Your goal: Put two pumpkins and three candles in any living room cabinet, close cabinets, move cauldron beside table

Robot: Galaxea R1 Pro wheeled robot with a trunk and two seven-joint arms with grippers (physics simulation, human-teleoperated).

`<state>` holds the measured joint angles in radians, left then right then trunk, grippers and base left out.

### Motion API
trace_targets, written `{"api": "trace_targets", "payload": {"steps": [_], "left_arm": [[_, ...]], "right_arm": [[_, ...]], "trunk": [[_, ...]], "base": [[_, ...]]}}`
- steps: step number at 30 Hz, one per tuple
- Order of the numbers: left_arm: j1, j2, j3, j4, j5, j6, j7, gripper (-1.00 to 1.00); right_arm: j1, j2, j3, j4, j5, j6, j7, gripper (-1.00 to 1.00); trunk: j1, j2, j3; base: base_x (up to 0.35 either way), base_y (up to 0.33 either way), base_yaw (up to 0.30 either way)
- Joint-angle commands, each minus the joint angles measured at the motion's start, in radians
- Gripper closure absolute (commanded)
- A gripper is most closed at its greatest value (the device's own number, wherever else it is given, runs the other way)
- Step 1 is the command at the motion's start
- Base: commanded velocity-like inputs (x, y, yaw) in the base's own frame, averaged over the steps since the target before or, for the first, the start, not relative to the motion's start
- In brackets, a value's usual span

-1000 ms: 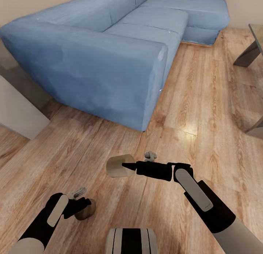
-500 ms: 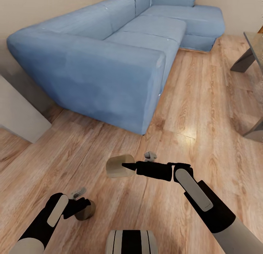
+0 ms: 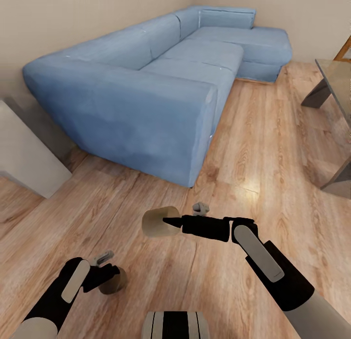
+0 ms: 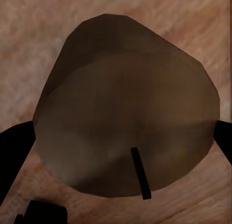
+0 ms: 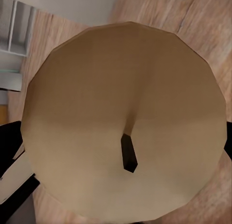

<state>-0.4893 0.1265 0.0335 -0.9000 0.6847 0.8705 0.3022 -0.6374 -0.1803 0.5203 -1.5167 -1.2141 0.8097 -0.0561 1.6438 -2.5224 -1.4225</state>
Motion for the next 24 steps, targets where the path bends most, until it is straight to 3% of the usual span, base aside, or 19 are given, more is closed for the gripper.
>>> {"api": "trace_targets", "payload": {"steps": [1, 6, 9, 10, 11, 12, 14, 16, 20, 24], "left_arm": [[0.000, 0.002, 0.002, -0.002, 0.020, 0.003, 0.009, 1.00], [0.000, 0.005, 0.041, -0.008, 0.040, 0.008, 0.008, 1.00], [0.000, 0.007, 0.109, -0.013, 0.047, 0.013, 0.008, 1.00], [0.000, 0.008, 0.158, -0.013, 0.049, 0.016, 0.007, 1.00], [0.000, 0.008, 0.174, -0.014, 0.049, 0.018, 0.007, 1.00], [0.000, 0.008, 0.213, -0.015, 0.050, 0.032, 0.007, 1.00], [0.000, 0.008, 0.242, -0.016, 0.050, 0.070, 0.006, 1.00], [0.000, 0.007, 0.260, -0.031, 0.051, 0.109, 0.006, 1.00], [0.000, 0.017, 0.266, -0.039, 0.056, 0.119, 0.006, 1.00], [0.000, 0.038, 0.266, -0.041, 0.115, 0.121, 0.003, 1.00]], "right_arm": [[-0.001, -0.001, 0.001, 0.000, -0.006, 0.001, -0.006, 1.00], [-0.001, -0.001, 0.000, 0.005, -0.008, -0.001, -0.006, 1.00], [-0.001, 0.000, -0.001, 0.025, -0.009, 0.000, -0.006, 1.00], [-0.001, 0.001, -0.004, 0.035, -0.010, 0.000, -0.006, 1.00], [-0.001, 0.001, -0.005, 0.037, -0.010, 0.001, -0.006, 1.00], [-0.001, 0.001, -0.006, 0.041, -0.010, 0.001, -0.006, 1.00], [-0.001, 0.001, -0.007, 0.042, -0.010, 0.002, -0.007, 1.00], [-0.001, 0.001, -0.008, 0.036, -0.007, 0.003, -0.008, 1.00], [-0.001, 0.001, -0.008, 0.045, -0.008, 0.001, -0.007, 1.00], [-0.001, 0.001, -0.008, 0.048, -0.008, 0.000, -0.007, 1.00]], "trunk": [[-0.001, 0.000, 0.003], [-0.003, 0.001, 0.023], [-0.004, 0.002, 0.034], [-0.005, 0.002, 0.038], [-0.005, 0.002, 0.042], [-0.005, 0.003, 0.046], [-0.006, 0.003, 0.054], [-0.007, 0.004, 0.061], [-0.009, 0.004, 0.077], [-0.011, 0.005, 0.092]], "base": [[0.000, 0.000, 0.000], [0.000, 0.000, 0.000], [0.000, 0.000, 0.000], [0.000, 0.000, 0.000], [0.000, 0.000, 0.000], [0.000, 0.000, 0.000], [0.000, 0.000, 0.000], [0.000, 0.000, 0.000], [-0.111, 0.000, 0.000], [-0.308, 0.000, -0.016]]}}
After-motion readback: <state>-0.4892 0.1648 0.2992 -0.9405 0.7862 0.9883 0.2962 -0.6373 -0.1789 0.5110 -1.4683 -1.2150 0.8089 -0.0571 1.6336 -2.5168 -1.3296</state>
